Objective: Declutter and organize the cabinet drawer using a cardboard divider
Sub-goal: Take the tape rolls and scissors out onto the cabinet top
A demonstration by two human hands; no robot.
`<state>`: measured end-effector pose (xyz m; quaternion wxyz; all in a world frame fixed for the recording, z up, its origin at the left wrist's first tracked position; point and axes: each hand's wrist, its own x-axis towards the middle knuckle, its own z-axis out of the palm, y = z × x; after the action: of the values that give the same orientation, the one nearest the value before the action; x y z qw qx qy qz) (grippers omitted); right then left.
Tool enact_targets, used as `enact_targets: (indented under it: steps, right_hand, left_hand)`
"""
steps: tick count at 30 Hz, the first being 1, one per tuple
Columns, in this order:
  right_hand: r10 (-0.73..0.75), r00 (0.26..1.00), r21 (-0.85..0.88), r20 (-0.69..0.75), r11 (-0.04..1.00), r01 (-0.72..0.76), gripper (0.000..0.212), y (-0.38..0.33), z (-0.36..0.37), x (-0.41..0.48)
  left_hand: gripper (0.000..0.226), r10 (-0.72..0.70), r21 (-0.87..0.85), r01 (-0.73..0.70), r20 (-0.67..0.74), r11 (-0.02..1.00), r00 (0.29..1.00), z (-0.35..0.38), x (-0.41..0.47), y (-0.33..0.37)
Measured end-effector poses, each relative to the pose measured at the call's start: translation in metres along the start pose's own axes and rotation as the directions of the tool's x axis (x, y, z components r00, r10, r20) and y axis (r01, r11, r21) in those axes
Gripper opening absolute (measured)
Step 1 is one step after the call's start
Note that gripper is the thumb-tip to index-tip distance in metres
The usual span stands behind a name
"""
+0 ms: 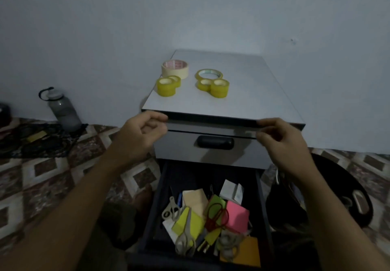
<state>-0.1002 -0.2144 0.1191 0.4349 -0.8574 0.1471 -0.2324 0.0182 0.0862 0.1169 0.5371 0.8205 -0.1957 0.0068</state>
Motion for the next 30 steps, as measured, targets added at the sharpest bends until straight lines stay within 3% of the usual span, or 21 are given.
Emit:
enact_targets:
  steps: [6, 10, 13, 20, 26, 30]
  right_hand:
    - [0.046, 0.943, -0.177, 0.33, 0.984, 0.014, 0.03, 0.043, 0.05, -0.042]
    - [0.094, 0.832, -0.28, 0.547, 0.957, 0.076, 0.037, 0.084, 0.081, -0.063]
    - [0.13, 0.766, -0.325, 0.629, 0.94, 0.107, 0.036, 0.108, 0.095, -0.074]
    - [0.167, 0.711, -0.44, 0.683, 0.872, 0.217, 0.04, 0.16, 0.12, -0.079]
    - [0.202, 0.632, -0.505, 0.748, 0.791, 0.345, 0.046, 0.152, 0.125, -0.075]
    - [0.168, 0.627, -0.506, 0.761, 0.759, 0.41, 0.057, 0.159, 0.132, -0.073]
  left_hand:
    - [0.019, -0.141, 0.029, 0.138, 0.258, 0.99, 0.956, 0.06, -0.046, -0.046]
    - [0.033, -0.298, 0.208, 0.232, 0.379, 0.95, 0.876, 0.094, -0.06, -0.092]
    - [0.042, -0.359, 0.287, 0.253, 0.42, 0.924, 0.834, 0.112, -0.072, -0.121]
    - [0.052, -0.457, 0.376, 0.312, 0.4, 0.873, 0.795, 0.138, -0.083, -0.17]
    - [0.044, -0.514, 0.504, 0.336, 0.27, 0.796, 0.814, 0.152, -0.089, -0.186]
    - [0.042, -0.484, 0.505, 0.309, 0.26, 0.806, 0.836, 0.152, -0.088, -0.19]
